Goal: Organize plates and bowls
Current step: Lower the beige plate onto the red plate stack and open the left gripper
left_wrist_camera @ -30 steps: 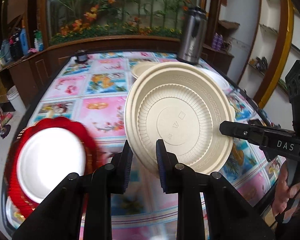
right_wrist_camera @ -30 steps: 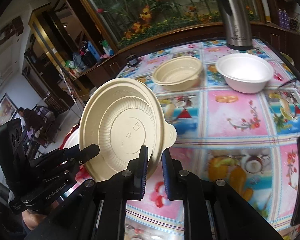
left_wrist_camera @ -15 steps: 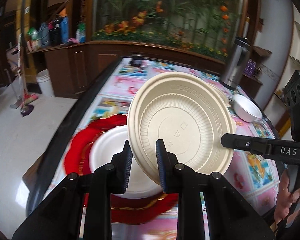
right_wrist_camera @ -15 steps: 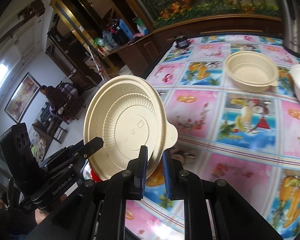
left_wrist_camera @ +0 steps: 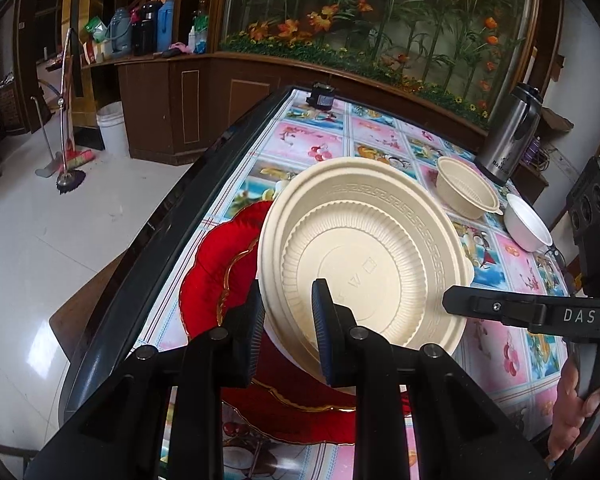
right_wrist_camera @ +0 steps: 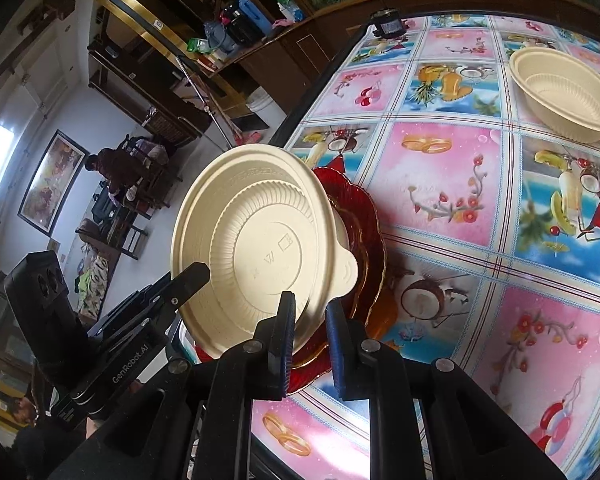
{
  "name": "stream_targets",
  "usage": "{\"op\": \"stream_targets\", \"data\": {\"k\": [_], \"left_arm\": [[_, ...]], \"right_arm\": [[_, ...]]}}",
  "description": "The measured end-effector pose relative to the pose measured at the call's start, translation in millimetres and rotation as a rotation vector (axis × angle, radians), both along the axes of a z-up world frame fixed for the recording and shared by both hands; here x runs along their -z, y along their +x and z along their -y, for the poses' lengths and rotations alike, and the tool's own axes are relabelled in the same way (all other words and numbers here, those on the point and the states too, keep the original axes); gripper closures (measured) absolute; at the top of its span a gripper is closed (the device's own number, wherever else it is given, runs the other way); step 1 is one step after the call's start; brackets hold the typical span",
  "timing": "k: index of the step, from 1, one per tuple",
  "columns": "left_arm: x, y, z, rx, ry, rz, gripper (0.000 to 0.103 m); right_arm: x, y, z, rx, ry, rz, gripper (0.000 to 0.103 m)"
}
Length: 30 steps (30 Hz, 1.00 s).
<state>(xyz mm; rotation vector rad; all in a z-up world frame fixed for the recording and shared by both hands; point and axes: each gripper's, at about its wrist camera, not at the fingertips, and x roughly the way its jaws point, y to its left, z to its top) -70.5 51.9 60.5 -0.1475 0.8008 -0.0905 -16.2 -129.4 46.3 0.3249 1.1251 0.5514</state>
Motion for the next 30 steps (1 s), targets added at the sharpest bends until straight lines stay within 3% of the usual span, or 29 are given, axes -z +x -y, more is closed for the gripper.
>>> {"op": "stream_targets", "data": {"k": [15, 19, 30], "left_arm": [[4, 4, -8, -0.013, -0.017, -0.022, 0.082], [3, 3, -12, -0.029, -0.015, -0.021, 0.082], [-5, 1, -15, -0.059, -0.012, -0.01, 0.082]], "right_arm": [[11, 4, -7, -0.017, -0.018, -0.03, 0.084], [7, 0, -6, -0.019, -0.026, -0.008, 0.078], [-6, -13, 13, -0.01, 0.021, 0.032, 0.077]]}}
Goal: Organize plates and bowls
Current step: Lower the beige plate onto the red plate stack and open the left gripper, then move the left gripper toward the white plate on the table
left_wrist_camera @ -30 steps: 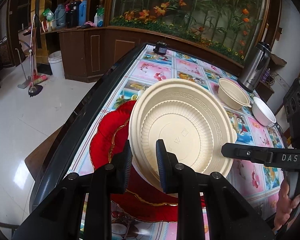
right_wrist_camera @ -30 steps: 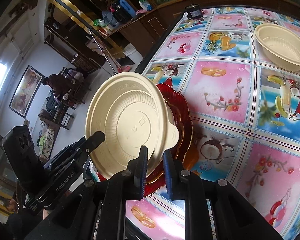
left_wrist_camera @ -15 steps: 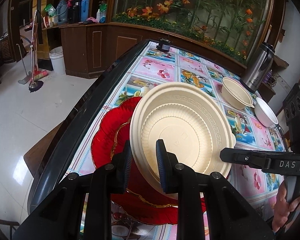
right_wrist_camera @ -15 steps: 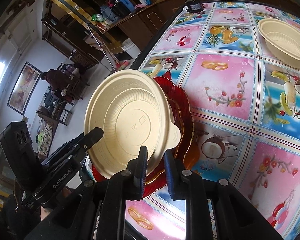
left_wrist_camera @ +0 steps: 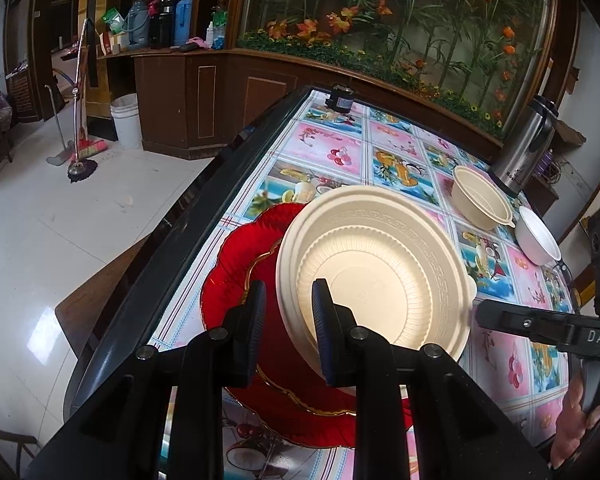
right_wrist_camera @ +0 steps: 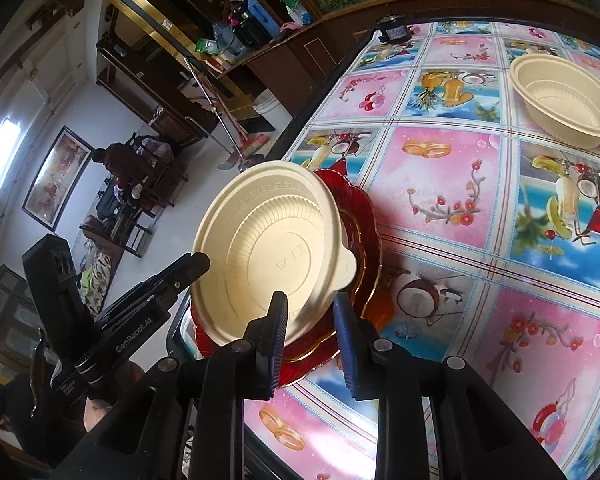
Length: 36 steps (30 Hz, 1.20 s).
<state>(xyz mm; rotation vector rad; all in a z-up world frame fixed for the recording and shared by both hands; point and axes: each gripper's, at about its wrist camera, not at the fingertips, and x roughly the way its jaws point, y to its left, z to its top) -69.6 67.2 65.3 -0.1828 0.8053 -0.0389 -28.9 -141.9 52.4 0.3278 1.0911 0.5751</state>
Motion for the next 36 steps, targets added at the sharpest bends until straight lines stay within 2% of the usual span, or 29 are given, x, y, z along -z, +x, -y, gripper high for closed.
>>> {"op": "stream_targets", "data": {"k": [6, 8, 10, 12, 17, 23, 29, 31, 36], "left_arm": [[-7, -3, 3, -0.019, 0.006, 0.024, 0.082], [-12, -6, 6, -0.017, 0.014, 0.039, 0.079], [-17, -8, 11, -0.018, 0.03, 0.056, 0.069], [-23, -11, 17, -0.012, 0.041, 0.074, 0.064], [-35, -16, 40, 0.037, 0.061, 0.102, 0.064], [-42, -18, 98, 0.17, 0.095, 0.107, 0.064], [-24, -4, 176, 0.339, 0.104, 0.052, 0.064], [-12, 7, 206, 0.394, 0.092, 0.016, 0.064], [0, 42, 275, 0.458, 0.108, 0.031, 0.064]], "right_arm": [[-10, -10, 21, 0.026, 0.029, 0.028, 0.075], [-11, -11, 30, 0.042, 0.036, 0.035, 0.074], [-11, -13, 40, 0.061, 0.045, 0.038, 0.073], [-9, -11, 54, 0.09, 0.057, 0.037, 0.073], [-2, -8, 89, 0.165, 0.085, 0.031, 0.073], [9, -4, 140, 0.267, 0.1, 0.04, 0.073], [25, 1, 200, 0.409, 0.07, 0.063, 0.073], [29, 2, 223, 0.449, 0.089, 0.069, 0.073], [27, 2, 266, 0.554, 0.062, 0.13, 0.073]]}}
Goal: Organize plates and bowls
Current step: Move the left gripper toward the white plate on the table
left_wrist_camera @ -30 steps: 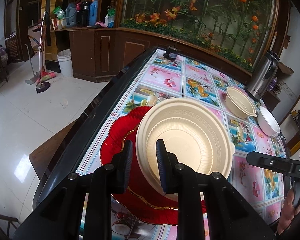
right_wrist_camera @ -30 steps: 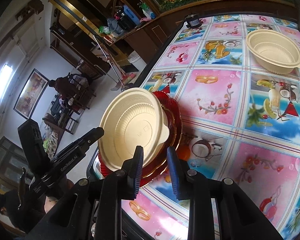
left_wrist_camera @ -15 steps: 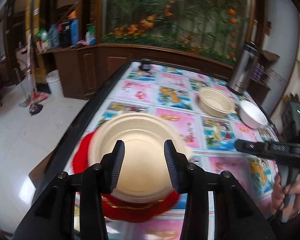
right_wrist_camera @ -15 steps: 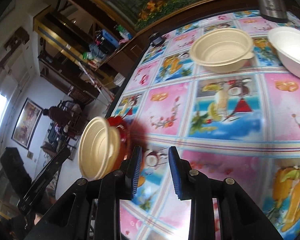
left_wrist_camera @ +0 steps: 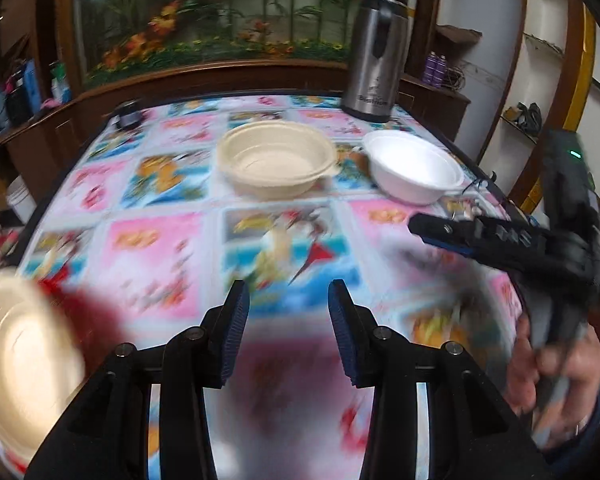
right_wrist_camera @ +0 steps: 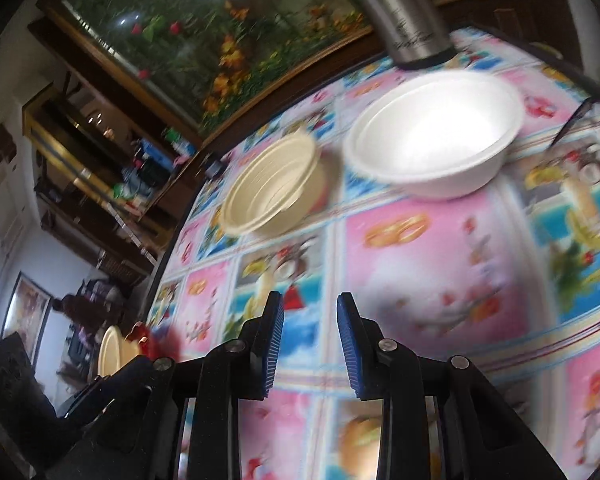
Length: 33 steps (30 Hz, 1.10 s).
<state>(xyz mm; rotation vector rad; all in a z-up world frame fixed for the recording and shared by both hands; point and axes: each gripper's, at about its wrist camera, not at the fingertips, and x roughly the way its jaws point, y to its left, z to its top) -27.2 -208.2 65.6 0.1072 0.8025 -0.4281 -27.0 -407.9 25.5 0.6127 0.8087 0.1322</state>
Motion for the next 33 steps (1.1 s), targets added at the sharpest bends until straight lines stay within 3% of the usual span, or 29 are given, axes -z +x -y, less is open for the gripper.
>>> {"op": "stream_targets", "data": {"k": [5, 7, 10, 14, 20, 22, 25, 30, 33], "left_arm": [[21, 36, 39, -0.003, 0.012, 0.005, 0.064], [35, 38, 42, 0.01, 0.025, -0.017, 0.064], [41, 38, 41, 0.03, 0.068, -0.017, 0.064], [43, 40, 38, 0.038, 0.074, -0.032, 0.064], [37, 44, 27, 0.025, 0.042, -0.037, 0.064], [37, 45, 26, 0.022, 0.04, -0.036, 0.064], [36, 47, 24, 0.034, 0.017, -0.045, 0.064], [21, 33, 0, 0.028, -0.057, -0.037, 0.064], [16, 16, -22, 0.054, -0.137, -0.1, 0.064]], "right_arm": [[-9, -6, 38, 0.133, -0.009, 0.056, 0.073], [-12, -10, 55, 0.228, -0.041, 0.07, 0.066], [-12, -8, 75, 0.354, -0.109, 0.053, 0.064], [-6, 12, 90, 0.393, -0.125, 0.001, 0.062], [16, 44, 92, 0.374, -0.094, -0.08, 0.064], [21, 46, 93, 0.367, -0.071, -0.095, 0.087], [17, 35, 89, 0.331, -0.051, -0.088, 0.095], [7, -4, 61, 0.23, -0.061, -0.091, 0.094], [13, -21, 40, 0.111, -0.017, -0.111, 0.093]]}}
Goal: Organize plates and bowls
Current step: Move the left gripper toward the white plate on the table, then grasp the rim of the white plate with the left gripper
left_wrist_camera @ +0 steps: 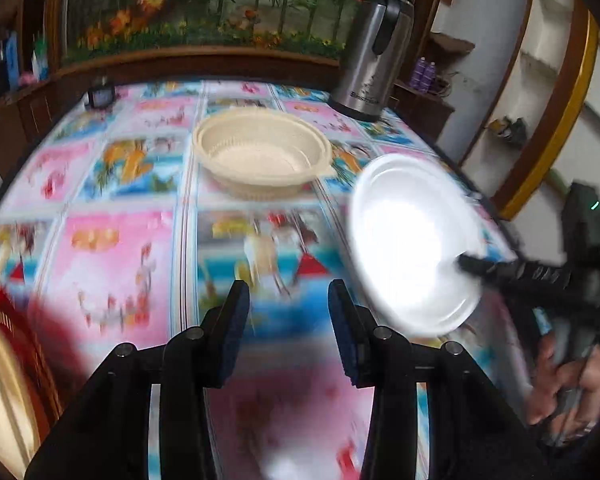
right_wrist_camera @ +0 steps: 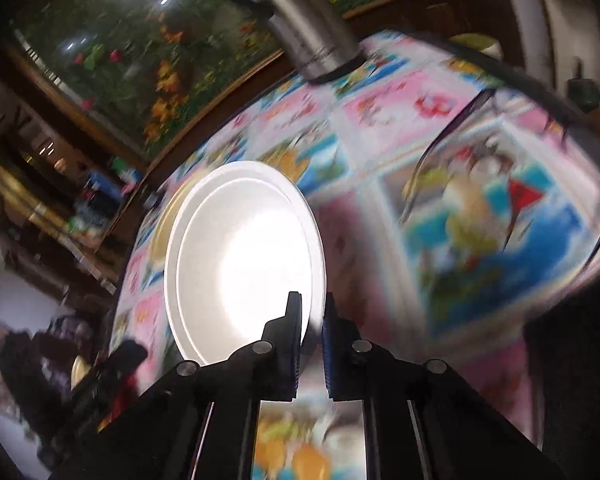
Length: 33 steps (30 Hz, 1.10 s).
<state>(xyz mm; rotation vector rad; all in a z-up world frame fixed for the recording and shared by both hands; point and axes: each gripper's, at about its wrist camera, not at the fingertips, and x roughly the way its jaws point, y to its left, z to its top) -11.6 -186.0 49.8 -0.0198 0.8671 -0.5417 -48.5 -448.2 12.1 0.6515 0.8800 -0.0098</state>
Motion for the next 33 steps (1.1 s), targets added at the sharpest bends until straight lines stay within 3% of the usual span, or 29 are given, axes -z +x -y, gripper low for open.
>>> {"op": "stream_targets", "data": {"k": [2, 4, 7, 8, 10, 12, 16, 20, 23, 26, 28, 29, 33], "left_arm": [[-8, -14, -8, 0.014, -0.004, 0.014, 0.064], [-18, -30, -18, 0.011, 0.005, 0.049, 0.064], [-22, -40, -25, 0.016, 0.007, 0.055, 0.047], [-21, -42, -26, 0.012, 0.015, 0.056, 0.047], [-15, -41, -27, 0.009, 0.032, 0.034, 0.047], [-9, -41, -30, 0.01, 0.021, 0.007, 0.047], [4, -41, -30, 0.014, 0.008, -0.044, 0.047], [9, -41, -23, 0.004, 0.018, -0.047, 0.049], [12, -43, -15, -0.008, 0.055, -0.032, 0.054], [14, -44, -8, -0.009, 0.088, -0.006, 0.064], [14, -48, 1, 0.001, 0.128, 0.029, 0.083], [14, -50, 4, 0.005, 0.142, 0.039, 0.087], [10, -61, 12, 0.003, 0.208, 0.111, 0.087]], "right_arm": [[0, -12, -18, -0.091, 0.022, -0.008, 0.093], [-5, -23, -35, -0.152, -0.021, -0.012, 0.09], [-13, -34, -60, -0.247, -0.044, 0.0, 0.085], [-17, -33, -63, -0.263, -0.049, 0.005, 0.079], [-26, -38, -71, -0.27, -0.107, 0.037, 0.052], [-38, -43, -74, -0.243, -0.198, 0.067, 0.049], [-46, -54, -67, -0.216, -0.202, 0.097, 0.05], [-32, -62, -60, -0.18, -0.162, 0.068, 0.052], [-21, -66, -66, -0.189, -0.141, 0.053, 0.062], [-10, -63, -71, -0.194, -0.134, 0.033, 0.077], [-7, -62, -75, -0.207, -0.121, 0.036, 0.086], [-8, -62, -77, -0.212, -0.114, 0.043, 0.088], [-14, -65, -81, -0.201, -0.137, 0.056, 0.089]]}}
